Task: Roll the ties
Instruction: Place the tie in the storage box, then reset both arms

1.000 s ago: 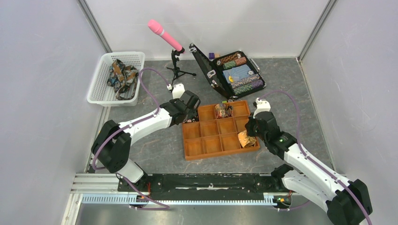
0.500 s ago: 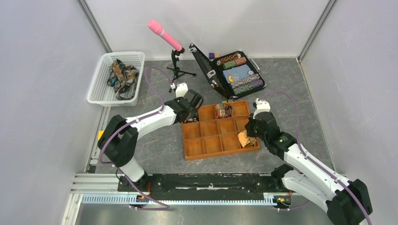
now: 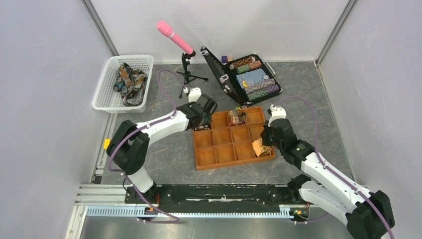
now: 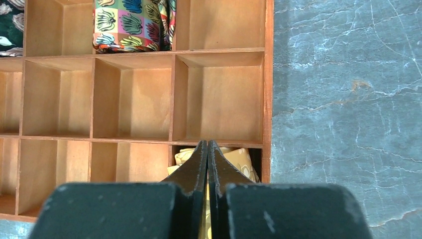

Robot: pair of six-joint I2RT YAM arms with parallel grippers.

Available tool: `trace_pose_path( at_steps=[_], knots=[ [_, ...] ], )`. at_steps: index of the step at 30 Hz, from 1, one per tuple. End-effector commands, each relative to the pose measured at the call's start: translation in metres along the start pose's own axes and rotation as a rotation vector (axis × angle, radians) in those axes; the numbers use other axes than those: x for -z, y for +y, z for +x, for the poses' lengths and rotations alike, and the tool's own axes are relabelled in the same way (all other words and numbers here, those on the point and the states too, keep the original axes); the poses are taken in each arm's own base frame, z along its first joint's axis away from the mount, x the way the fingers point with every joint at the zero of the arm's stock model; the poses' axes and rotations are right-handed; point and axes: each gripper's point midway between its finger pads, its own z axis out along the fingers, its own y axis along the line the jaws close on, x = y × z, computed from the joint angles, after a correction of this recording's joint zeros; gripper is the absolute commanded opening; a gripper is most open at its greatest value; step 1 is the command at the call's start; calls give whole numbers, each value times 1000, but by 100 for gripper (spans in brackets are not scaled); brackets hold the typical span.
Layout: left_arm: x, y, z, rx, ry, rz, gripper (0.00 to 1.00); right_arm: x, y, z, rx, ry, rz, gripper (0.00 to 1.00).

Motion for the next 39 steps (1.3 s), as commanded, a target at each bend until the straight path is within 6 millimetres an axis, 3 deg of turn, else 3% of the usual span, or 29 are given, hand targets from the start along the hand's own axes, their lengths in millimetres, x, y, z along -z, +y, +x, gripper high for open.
trace_pose_path(
  at_steps=[1, 7, 12, 17, 19, 22, 25, 28, 32, 39],
  knots=[
    [28, -13, -32, -10, -57, 66, 69, 10, 4, -36, 25, -73, 3, 5],
    [65, -8, -55, -18, -102, 118, 83, 19, 6, -59, 53, -112, 11, 26],
    [92, -18, -56, -79, -52, 264, 86, 20, 9, -57, 79, -52, -21, 43],
    [108, 16, -51, -65, -78, 235, 94, 20, 2, -53, 66, -13, -33, 76],
    [113, 35, -49, -39, -77, 232, 97, 19, -9, -52, 60, 2, -14, 83],
    [116, 73, -45, 31, -55, 193, 99, 19, -30, -49, 42, 19, 41, 87],
    [116, 117, -43, 123, -56, 123, 100, 17, -53, -41, -1, 49, 87, 98],
    [121, 145, -42, 157, -77, 70, 100, 15, -68, -30, -57, 72, 99, 98],
    [128, 159, -40, 124, -101, 36, 100, 16, -76, -24, -65, 62, 137, 98],
    [120, 170, -28, 71, -75, -10, 100, 21, -91, -23, -63, 48, 219, 98]
  ],
)
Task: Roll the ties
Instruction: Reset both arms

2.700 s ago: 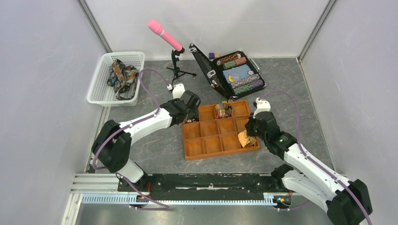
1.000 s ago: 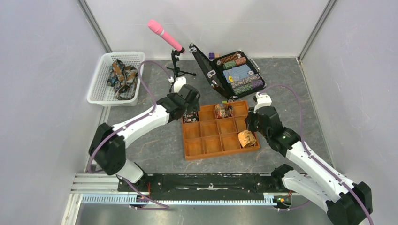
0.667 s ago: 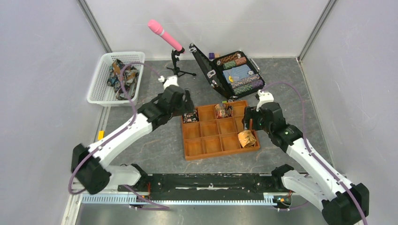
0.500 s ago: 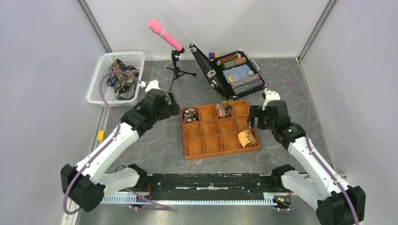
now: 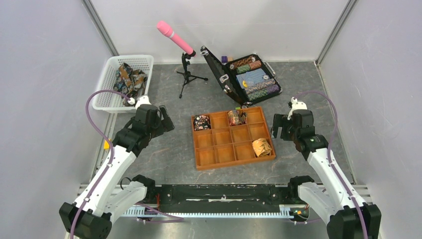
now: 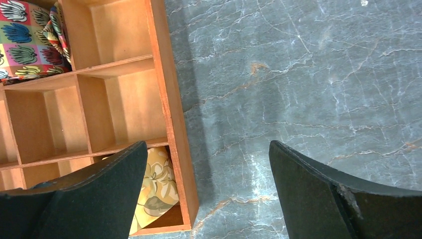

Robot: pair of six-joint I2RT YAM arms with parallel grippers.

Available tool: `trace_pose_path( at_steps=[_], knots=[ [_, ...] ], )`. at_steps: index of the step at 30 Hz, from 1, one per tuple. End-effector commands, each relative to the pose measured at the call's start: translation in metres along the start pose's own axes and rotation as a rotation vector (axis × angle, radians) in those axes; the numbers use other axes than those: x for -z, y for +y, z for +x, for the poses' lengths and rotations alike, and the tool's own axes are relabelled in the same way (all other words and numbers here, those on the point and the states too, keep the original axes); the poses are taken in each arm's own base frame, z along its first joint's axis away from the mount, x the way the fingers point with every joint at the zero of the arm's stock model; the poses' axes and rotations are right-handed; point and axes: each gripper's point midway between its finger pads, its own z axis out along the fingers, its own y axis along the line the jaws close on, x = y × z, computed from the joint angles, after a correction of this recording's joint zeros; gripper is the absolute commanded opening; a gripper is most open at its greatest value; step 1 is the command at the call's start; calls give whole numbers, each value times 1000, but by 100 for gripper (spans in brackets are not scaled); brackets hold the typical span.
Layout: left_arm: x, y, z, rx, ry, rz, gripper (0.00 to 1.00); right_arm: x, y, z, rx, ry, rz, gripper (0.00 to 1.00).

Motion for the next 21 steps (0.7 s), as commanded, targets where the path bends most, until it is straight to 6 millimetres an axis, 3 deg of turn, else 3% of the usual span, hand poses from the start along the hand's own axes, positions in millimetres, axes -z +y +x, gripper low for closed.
trace_pose_path(
  at_steps=[1, 5, 21],
  knots=[
    [-4, 15, 9, -81, 18, -50, 100, 3, -8, -8, 9, -46, 42, 98],
    [-6, 18, 14, -85, 16, -51, 100, 2, -9, -10, 8, -58, 45, 98],
    [2, 24, 0, -75, -62, -67, 100, -2, -5, -8, -7, -62, 24, 98]
  ],
)
